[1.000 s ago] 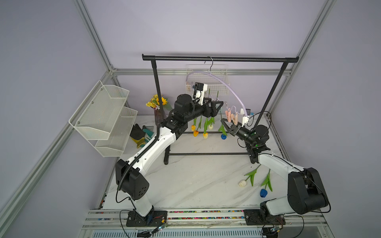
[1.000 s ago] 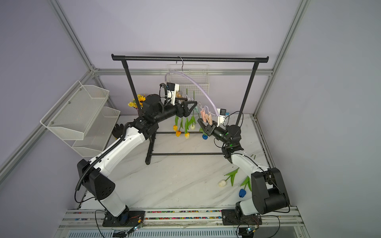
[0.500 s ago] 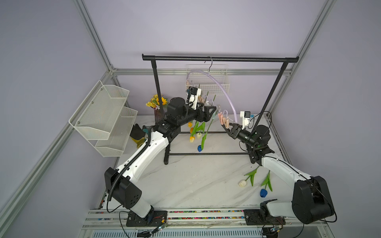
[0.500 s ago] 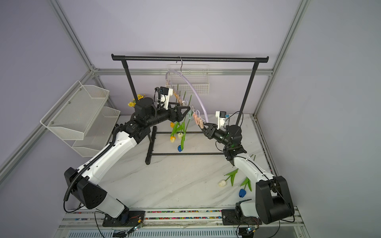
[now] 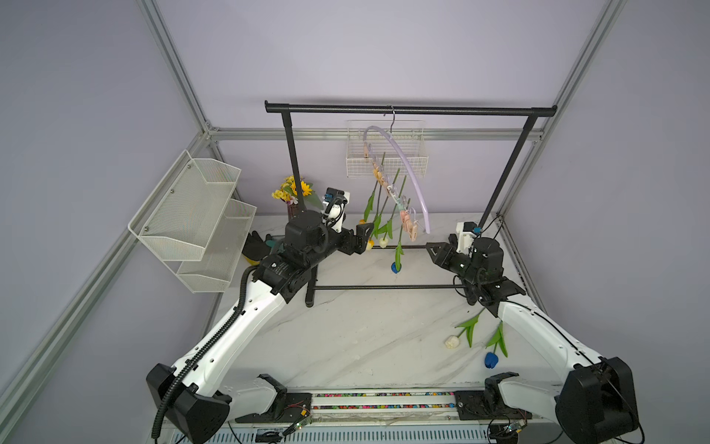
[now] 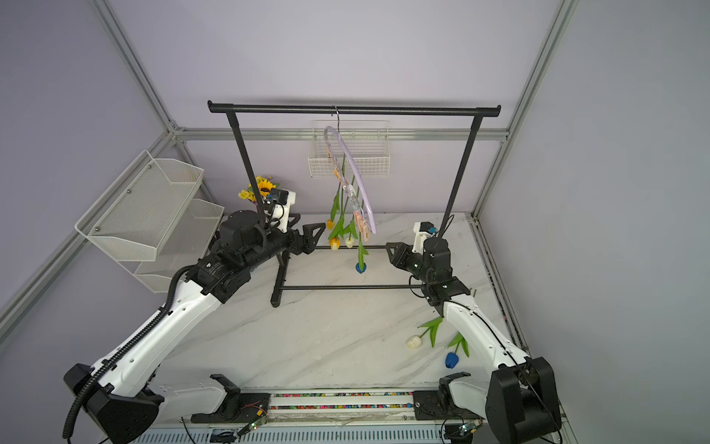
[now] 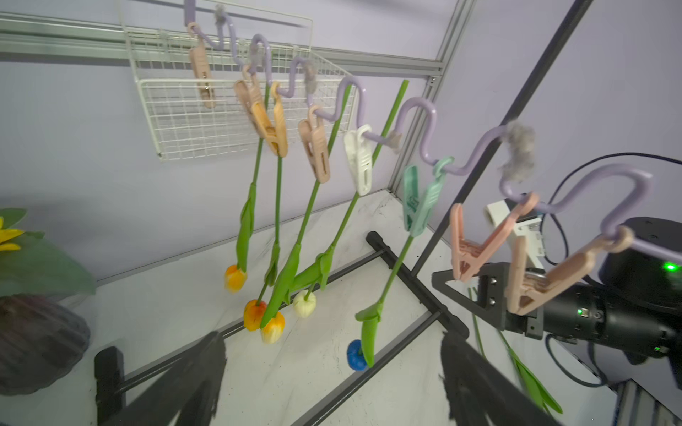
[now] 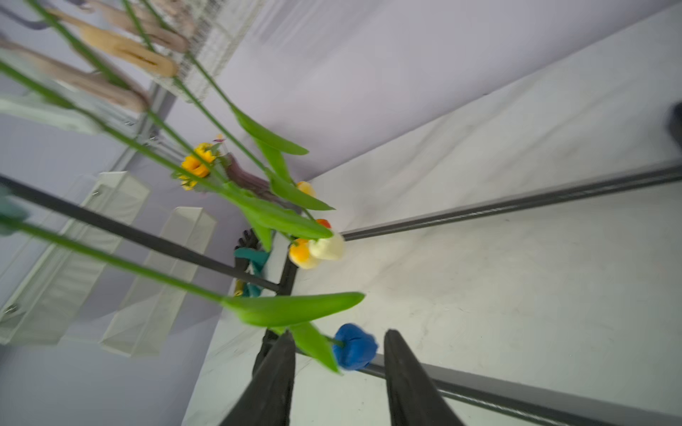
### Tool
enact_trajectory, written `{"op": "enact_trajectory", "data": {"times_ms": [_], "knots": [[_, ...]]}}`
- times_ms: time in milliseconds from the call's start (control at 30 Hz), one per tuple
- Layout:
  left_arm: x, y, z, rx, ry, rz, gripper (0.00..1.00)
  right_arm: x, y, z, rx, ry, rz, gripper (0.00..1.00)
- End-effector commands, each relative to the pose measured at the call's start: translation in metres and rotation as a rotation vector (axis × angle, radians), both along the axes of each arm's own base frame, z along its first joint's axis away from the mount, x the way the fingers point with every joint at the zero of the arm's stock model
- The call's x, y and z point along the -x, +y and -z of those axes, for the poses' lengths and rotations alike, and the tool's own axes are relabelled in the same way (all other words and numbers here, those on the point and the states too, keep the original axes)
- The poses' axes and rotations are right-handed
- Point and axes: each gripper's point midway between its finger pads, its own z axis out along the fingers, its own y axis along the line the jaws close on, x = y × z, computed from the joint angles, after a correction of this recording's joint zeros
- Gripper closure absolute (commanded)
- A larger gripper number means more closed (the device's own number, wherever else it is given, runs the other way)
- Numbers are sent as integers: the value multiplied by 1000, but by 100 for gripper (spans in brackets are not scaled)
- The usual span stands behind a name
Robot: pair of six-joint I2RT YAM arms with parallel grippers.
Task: Dry the flowers on a clothes hanger
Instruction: Clamp the flower onto the hanger, then pick up the flower at the center of the board.
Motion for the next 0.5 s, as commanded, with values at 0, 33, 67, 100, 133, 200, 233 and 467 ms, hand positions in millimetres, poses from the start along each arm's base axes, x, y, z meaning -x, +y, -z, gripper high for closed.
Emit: {"op": "enact_trajectory", "data": {"times_ms": [0, 33, 67, 100, 133, 200, 233, 467], "knots": [[-6, 24, 38, 11, 72, -152, 9, 22, -61, 55, 147, 204, 299, 55], [-6, 28, 51, 15, 100, -177, 9, 27, -70, 62, 160, 227, 340, 55], [-5, 32, 66, 18, 133, -200, 9, 32, -78, 71, 176, 257, 381, 54], [-4, 34, 81, 18, 164, -213, 9, 37, -86, 79, 188, 286, 415, 54], [-2, 33, 93, 17, 190, -210, 9, 41, -93, 86, 195, 315, 439, 54], [2, 27, 116, 8, 248, -177, 9, 52, -110, 104, 192, 406, 497, 56], [3, 25, 125, 3, 274, -174, 9, 55, -117, 112, 174, 446, 519, 57], [9, 37, 174, -49, 369, -230, 9, 77, -155, 156, 66, 627, 624, 58]]}}
